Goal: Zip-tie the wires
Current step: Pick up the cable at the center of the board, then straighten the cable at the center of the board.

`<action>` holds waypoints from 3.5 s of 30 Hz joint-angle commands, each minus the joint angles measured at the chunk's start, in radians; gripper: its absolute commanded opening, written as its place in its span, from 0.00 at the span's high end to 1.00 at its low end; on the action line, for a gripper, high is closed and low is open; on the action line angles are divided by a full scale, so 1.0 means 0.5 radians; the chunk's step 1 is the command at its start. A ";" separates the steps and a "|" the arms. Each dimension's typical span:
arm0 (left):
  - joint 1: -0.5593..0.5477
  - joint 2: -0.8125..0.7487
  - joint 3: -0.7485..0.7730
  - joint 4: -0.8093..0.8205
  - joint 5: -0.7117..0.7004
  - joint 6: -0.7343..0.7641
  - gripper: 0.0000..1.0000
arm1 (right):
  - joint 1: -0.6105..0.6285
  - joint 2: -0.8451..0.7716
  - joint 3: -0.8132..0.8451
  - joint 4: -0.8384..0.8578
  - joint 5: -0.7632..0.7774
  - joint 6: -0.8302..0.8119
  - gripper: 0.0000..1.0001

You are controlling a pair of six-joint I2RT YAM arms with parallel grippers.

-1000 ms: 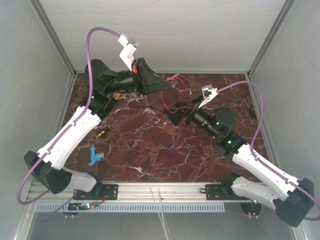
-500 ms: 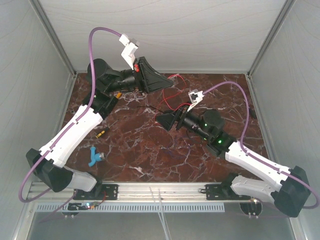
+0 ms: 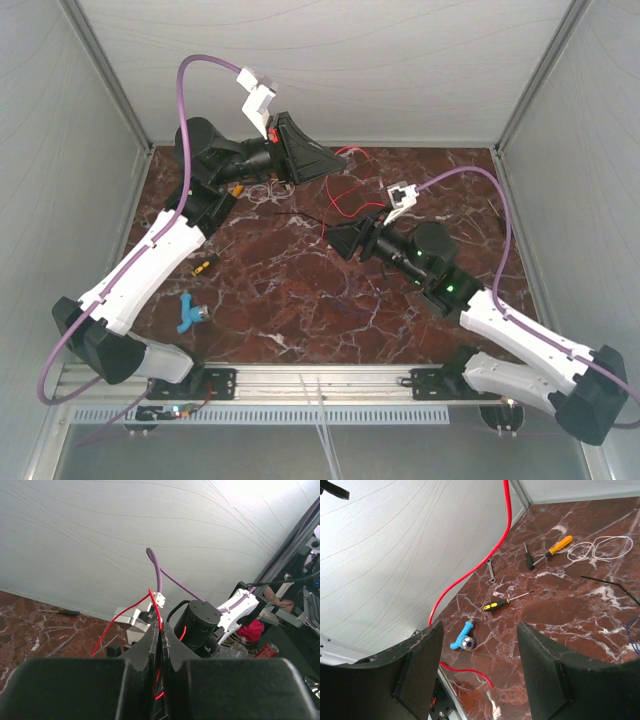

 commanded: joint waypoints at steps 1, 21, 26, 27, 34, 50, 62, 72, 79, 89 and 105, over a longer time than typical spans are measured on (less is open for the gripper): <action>-0.010 -0.002 0.081 0.048 -0.008 0.050 1.00 | 0.010 -0.137 -0.050 -0.091 0.145 -0.025 0.43; -0.010 -0.007 0.070 0.061 -0.009 0.039 1.00 | 0.030 -0.186 0.025 -0.045 0.014 -0.022 0.41; -0.010 -0.007 0.064 0.077 -0.006 0.026 1.00 | 0.050 -0.083 0.070 0.007 0.015 -0.018 0.41; -0.010 -0.007 0.062 0.077 -0.005 0.025 1.00 | 0.052 -0.060 0.078 0.020 0.016 -0.019 0.41; -0.010 -0.018 0.074 0.044 -0.011 0.047 1.00 | 0.068 0.056 0.132 0.029 0.025 -0.018 0.78; 0.037 0.209 0.253 -0.779 -0.212 0.558 1.00 | 0.068 -0.592 -0.071 -1.327 0.424 0.150 1.00; 0.085 0.734 0.717 -1.499 -0.372 1.249 1.00 | 0.068 -0.905 -0.293 -1.885 0.362 0.449 1.00; 0.049 1.033 0.695 -1.493 -0.822 1.779 1.00 | 0.068 -0.747 -0.420 -1.894 0.280 0.560 1.00; -0.056 1.176 0.600 -1.276 -1.014 2.215 1.00 | 0.048 -0.607 -0.491 -1.776 0.265 0.567 1.00; -0.099 1.354 0.489 -0.902 -1.135 2.900 1.00 | -0.076 -0.482 -0.595 -1.593 0.028 0.569 1.00; -0.166 1.753 0.643 -0.817 -1.274 3.468 0.96 | -0.218 -0.403 -0.746 -1.479 -0.159 0.549 1.00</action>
